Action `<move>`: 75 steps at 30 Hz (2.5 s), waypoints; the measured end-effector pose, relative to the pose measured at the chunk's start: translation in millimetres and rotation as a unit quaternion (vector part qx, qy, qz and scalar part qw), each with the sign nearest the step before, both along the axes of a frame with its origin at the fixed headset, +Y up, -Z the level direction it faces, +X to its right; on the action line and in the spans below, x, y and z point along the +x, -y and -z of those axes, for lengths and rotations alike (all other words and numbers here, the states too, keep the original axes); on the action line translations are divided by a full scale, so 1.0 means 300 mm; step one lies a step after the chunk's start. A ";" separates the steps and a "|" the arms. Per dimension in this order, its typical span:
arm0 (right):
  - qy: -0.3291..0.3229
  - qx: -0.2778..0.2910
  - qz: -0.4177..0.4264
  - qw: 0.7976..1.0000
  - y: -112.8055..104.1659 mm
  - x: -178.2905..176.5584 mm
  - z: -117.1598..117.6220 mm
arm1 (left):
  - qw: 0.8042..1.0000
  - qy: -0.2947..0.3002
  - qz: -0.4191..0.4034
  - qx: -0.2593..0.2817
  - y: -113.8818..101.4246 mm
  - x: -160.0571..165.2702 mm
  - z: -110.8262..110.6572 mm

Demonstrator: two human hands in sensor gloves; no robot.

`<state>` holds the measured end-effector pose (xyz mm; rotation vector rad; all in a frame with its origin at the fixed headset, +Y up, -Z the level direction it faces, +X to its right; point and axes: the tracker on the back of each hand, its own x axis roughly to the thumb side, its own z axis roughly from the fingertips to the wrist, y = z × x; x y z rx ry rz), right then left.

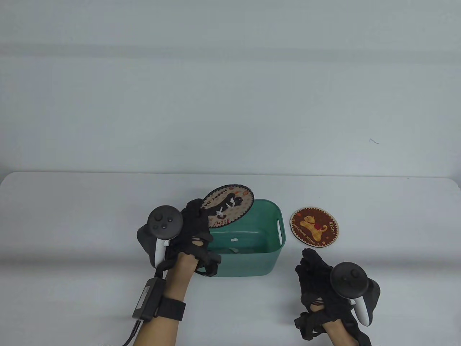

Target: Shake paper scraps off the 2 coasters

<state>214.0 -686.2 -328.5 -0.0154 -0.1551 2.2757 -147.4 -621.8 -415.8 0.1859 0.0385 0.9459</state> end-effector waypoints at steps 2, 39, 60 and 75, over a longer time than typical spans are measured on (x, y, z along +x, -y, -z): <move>-0.001 0.000 0.002 1.000 -0.002 0.001 0.005 | 0.998 0.019 0.046 -0.031 -0.005 0.005 -0.005; -0.010 -0.008 0.016 1.000 0.003 0.021 0.014 | 0.975 0.057 0.175 -0.128 -0.052 0.035 0.015; -0.015 -0.029 0.014 0.999 0.011 0.026 0.021 | 0.976 0.054 0.180 -0.108 -0.040 0.067 0.037; -0.013 -0.003 -0.023 1.000 -0.012 0.003 0.045 | 0.998 0.045 0.053 -0.008 0.018 0.044 -0.005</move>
